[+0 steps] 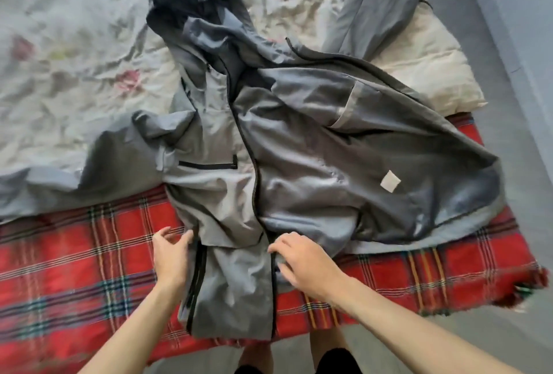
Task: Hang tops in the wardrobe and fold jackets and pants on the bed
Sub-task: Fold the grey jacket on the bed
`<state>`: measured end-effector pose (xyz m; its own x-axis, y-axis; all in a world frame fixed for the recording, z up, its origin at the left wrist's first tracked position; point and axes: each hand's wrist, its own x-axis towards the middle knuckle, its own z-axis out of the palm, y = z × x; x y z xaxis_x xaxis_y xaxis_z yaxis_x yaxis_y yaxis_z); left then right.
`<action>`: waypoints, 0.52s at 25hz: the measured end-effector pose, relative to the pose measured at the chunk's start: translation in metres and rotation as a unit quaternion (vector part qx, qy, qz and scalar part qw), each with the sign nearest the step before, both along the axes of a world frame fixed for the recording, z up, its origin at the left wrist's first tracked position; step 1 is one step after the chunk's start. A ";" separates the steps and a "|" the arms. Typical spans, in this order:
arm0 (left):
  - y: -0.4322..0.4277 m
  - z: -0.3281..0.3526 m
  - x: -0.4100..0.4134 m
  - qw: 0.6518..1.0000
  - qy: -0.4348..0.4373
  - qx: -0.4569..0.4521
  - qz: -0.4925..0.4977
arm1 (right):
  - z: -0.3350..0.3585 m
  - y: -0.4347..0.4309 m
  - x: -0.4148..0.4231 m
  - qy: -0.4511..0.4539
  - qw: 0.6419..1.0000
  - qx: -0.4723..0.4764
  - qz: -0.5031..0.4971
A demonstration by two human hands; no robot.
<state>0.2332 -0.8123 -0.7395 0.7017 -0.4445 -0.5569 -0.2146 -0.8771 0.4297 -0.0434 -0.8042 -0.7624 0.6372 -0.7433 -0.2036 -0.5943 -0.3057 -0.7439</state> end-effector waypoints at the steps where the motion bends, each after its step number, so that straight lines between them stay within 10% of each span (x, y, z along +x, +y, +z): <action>1: -0.002 -0.003 0.011 0.999 0.029 -0.014 0.041 | 0.000 -0.012 0.020 -0.019 0.996 0.053 -0.068; 7: -0.107 0.009 0.100 0.926 0.216 -0.210 0.227 | 0.002 -0.150 0.129 -0.040 0.900 0.147 -0.409; 10: -0.147 0.012 0.125 0.906 0.261 -0.161 0.292 | -0.008 -0.210 0.144 -0.025 0.860 0.228 -0.455; 13: -0.159 -0.004 0.143 0.901 0.294 -0.092 0.307 | -0.004 -0.230 0.152 0.128 0.905 0.159 -0.374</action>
